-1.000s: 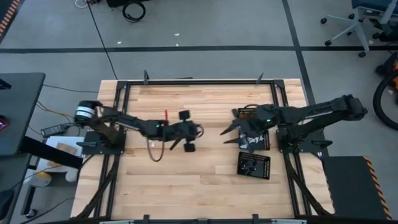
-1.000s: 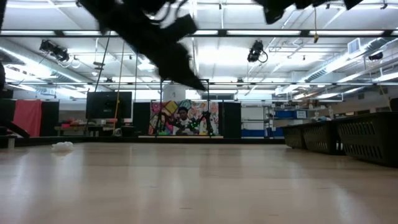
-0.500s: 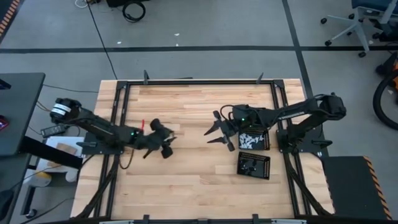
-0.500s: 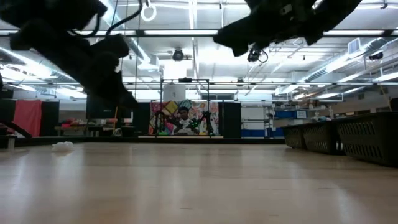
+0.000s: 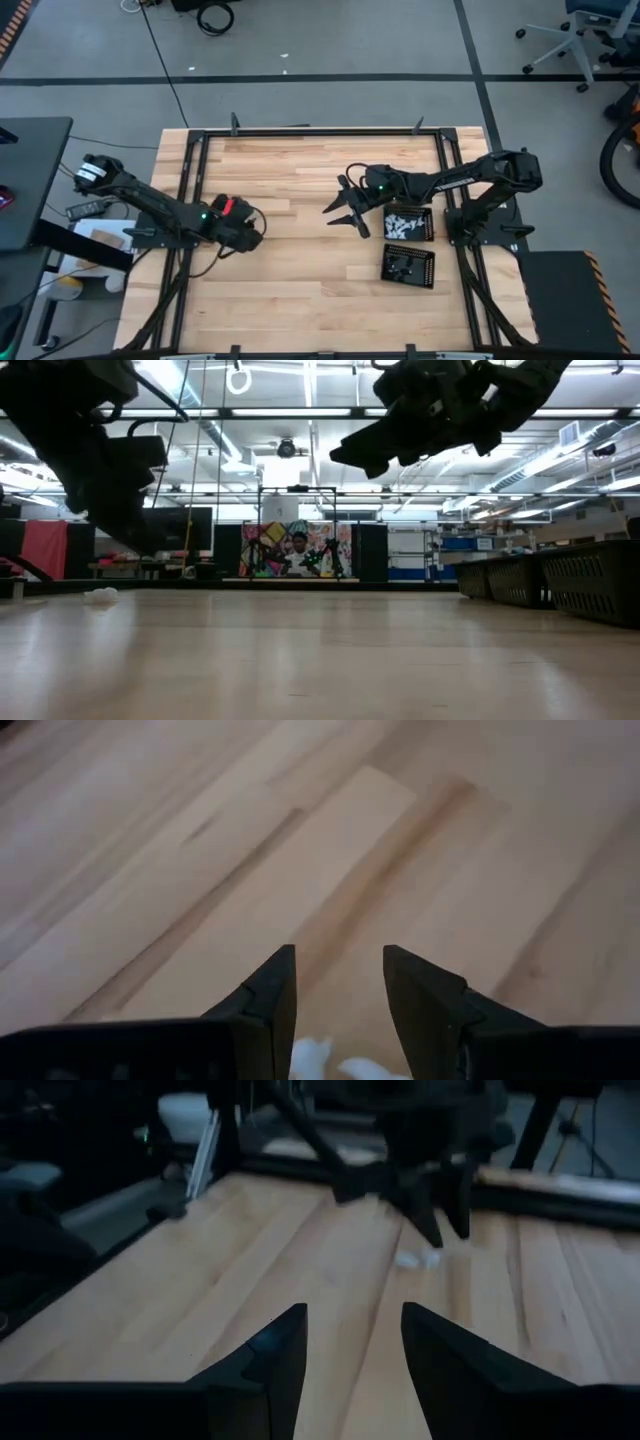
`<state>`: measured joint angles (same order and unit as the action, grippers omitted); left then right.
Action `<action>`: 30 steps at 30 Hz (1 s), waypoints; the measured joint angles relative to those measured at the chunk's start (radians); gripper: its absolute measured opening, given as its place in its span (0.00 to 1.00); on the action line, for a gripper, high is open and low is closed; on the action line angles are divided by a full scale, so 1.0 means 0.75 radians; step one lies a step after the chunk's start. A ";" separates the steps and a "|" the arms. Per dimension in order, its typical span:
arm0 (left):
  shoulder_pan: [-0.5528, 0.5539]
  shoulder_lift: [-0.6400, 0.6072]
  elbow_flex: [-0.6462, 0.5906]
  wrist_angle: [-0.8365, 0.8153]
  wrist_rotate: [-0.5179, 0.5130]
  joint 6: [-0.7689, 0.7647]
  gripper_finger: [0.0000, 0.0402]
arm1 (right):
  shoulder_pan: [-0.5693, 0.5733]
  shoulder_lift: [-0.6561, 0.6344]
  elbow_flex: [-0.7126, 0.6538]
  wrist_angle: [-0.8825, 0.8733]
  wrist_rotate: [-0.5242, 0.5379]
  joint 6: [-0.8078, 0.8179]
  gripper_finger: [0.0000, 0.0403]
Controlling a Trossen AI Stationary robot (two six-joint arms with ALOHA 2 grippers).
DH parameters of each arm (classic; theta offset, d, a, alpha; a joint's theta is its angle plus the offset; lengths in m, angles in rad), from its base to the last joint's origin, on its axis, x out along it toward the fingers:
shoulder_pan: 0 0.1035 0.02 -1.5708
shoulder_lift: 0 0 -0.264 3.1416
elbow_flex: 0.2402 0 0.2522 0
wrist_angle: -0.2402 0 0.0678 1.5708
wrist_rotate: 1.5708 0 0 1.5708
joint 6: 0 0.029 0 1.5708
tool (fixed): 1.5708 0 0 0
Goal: Sort Halloween decoration
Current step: Put the white ghost toy into the center bin
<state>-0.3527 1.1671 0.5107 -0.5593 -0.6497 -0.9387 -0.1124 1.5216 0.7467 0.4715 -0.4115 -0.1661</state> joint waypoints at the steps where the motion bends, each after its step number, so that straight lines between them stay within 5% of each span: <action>1: 0.008 0.009 0.034 -0.077 -0.002 -0.063 0.34 | -0.002 0.011 -0.002 0.000 -0.003 -0.001 0.42; 5: 0.048 0.013 0.126 -0.360 0.073 -0.232 0.34 | -0.011 0.061 0.002 0.022 0.009 -0.013 0.42; 12: 0.140 0.013 0.093 -0.397 0.332 -0.259 0.34 | -0.024 0.095 0.005 0.068 -0.023 -0.013 0.42; 22: 0.154 0.015 0.070 -0.343 0.401 -0.089 0.35 | -0.030 0.093 0.005 0.110 -0.048 -0.017 0.42; 30: 0.210 0.015 0.001 -0.243 0.410 -0.071 0.47 | -0.030 0.093 0.005 0.116 -0.051 -0.017 0.42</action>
<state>-0.1952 1.1782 0.5118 -0.7412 -0.3419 -0.9920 -0.1352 1.5909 0.7506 0.5584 -0.4500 -0.1787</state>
